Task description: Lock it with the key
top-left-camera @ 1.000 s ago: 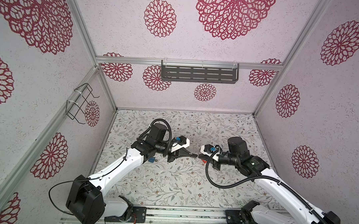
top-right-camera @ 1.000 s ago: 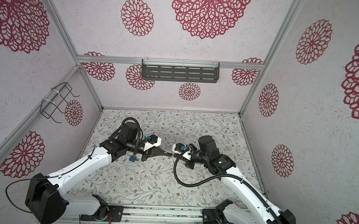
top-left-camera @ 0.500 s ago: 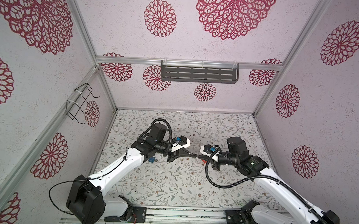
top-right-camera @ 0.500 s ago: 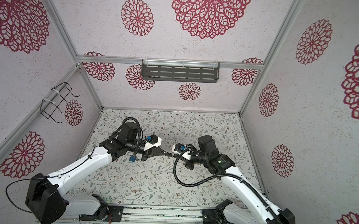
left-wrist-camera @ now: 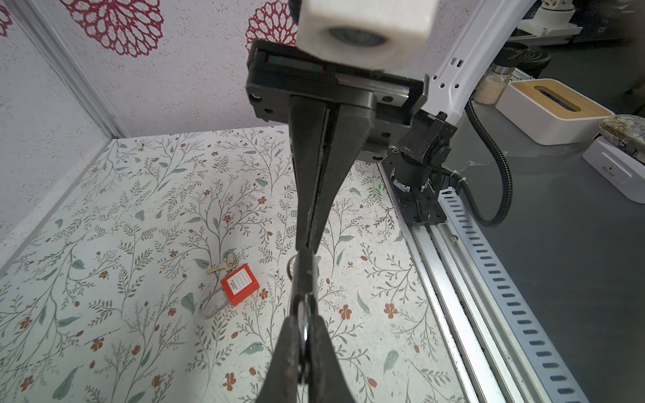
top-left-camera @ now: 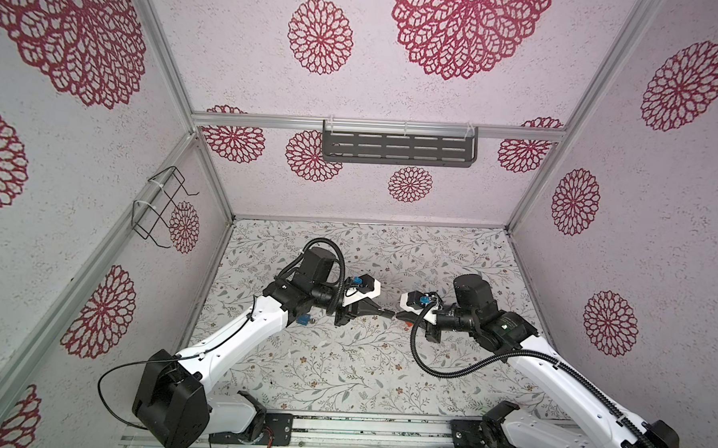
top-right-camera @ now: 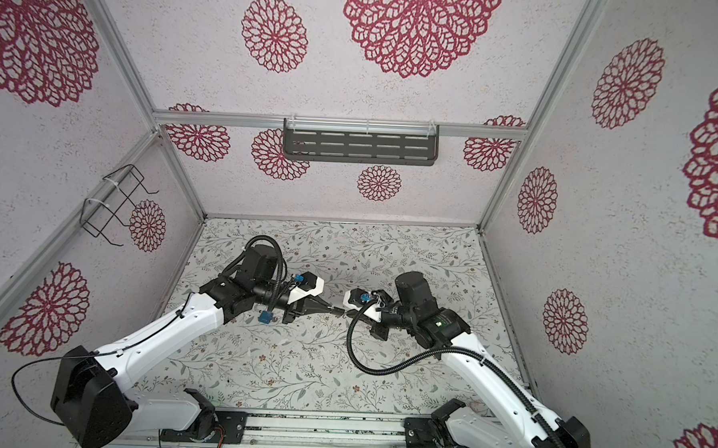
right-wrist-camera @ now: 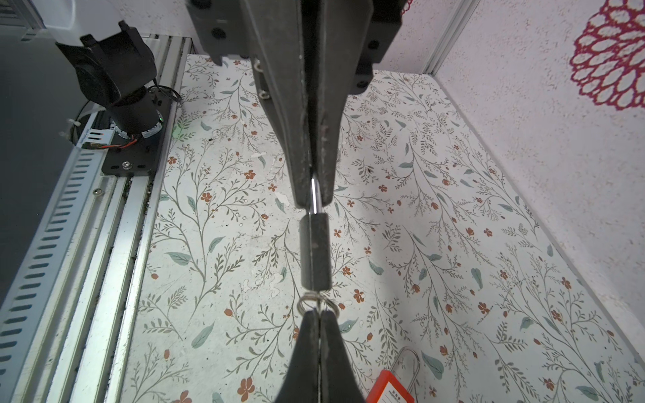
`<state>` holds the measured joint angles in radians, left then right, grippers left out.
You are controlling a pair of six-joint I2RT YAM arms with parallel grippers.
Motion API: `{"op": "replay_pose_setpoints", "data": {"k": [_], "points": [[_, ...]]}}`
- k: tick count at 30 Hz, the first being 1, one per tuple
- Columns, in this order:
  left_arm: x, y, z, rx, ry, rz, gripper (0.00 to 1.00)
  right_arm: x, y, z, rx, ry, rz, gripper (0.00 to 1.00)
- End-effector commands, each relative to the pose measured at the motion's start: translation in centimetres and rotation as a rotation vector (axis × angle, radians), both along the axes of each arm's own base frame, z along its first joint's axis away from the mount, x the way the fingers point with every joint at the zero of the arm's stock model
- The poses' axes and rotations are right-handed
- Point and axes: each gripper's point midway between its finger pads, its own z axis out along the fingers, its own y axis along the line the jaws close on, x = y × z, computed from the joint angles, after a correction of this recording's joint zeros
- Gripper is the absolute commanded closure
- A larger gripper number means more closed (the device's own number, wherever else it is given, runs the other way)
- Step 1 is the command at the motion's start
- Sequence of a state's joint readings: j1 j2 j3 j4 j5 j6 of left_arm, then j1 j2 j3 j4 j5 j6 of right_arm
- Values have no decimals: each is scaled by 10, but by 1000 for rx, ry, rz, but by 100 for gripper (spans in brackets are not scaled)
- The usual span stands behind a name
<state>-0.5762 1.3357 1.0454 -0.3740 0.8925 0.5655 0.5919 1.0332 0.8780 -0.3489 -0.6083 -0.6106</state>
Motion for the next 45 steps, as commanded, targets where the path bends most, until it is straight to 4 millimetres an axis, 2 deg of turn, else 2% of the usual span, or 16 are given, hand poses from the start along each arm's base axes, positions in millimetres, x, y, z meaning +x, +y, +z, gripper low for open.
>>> {"op": "replay_pose_setpoints", "data": {"k": [1,32,41,45], "points": [[-2,-2,7,-7,-25,-25,100,2,0,18,12,-48,8,100],[2,11,3,19,-26,1,100,1,-7,-1,-38,-20,-12,100],[3,19,-2,54,-23,8,100,17,-16,-14,-37,-12,-146,100],[5,24,-3,86,-19,13,100,13,-20,-21,1,22,-187,100]]}}
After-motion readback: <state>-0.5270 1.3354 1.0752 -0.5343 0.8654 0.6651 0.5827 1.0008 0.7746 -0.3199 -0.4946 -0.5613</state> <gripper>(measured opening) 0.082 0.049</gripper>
